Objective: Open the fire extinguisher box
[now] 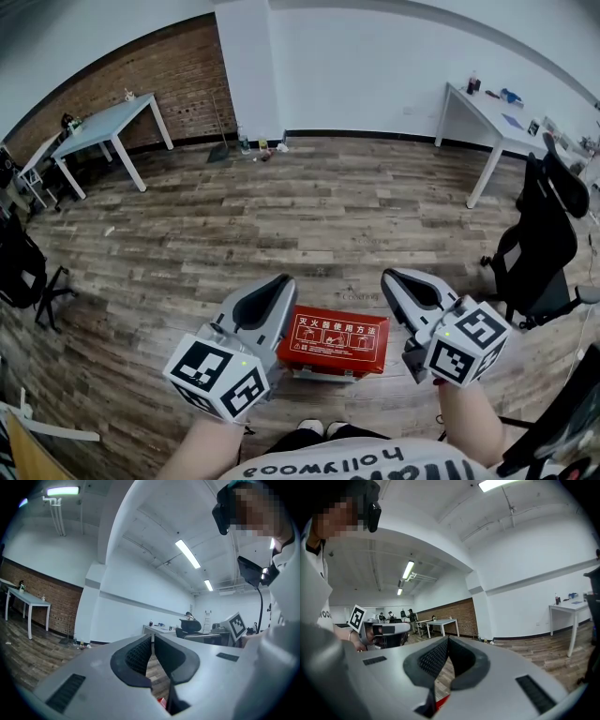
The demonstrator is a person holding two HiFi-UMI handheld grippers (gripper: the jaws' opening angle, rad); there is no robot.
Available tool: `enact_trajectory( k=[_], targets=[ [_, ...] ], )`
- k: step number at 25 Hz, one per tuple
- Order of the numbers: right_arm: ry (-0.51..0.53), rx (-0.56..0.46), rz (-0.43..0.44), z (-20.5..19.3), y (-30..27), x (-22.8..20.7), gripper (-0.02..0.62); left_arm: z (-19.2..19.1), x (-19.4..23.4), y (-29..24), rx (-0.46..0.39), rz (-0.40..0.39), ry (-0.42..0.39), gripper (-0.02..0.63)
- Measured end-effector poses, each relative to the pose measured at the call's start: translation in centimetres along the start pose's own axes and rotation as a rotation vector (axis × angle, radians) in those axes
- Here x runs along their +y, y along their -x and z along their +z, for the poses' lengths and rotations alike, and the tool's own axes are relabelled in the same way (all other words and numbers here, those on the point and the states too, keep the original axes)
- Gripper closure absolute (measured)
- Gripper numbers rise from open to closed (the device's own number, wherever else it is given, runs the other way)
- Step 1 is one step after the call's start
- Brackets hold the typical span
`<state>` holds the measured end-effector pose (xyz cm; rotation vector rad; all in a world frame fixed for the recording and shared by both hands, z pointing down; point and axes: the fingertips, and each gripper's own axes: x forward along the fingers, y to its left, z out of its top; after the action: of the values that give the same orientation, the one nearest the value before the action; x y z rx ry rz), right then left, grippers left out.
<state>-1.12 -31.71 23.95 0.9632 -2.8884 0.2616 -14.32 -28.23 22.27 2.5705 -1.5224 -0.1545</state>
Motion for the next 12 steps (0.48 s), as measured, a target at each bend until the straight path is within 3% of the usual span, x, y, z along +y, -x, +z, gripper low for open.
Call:
enact_trajectory(
  k=[12],
  targets=[
    [0.010,0.007,0.020,-0.22,0.33,0.92,0.586,0.15,-0.47,0.90,-0.003,0.008,-0.010,0.583]
  ],
)
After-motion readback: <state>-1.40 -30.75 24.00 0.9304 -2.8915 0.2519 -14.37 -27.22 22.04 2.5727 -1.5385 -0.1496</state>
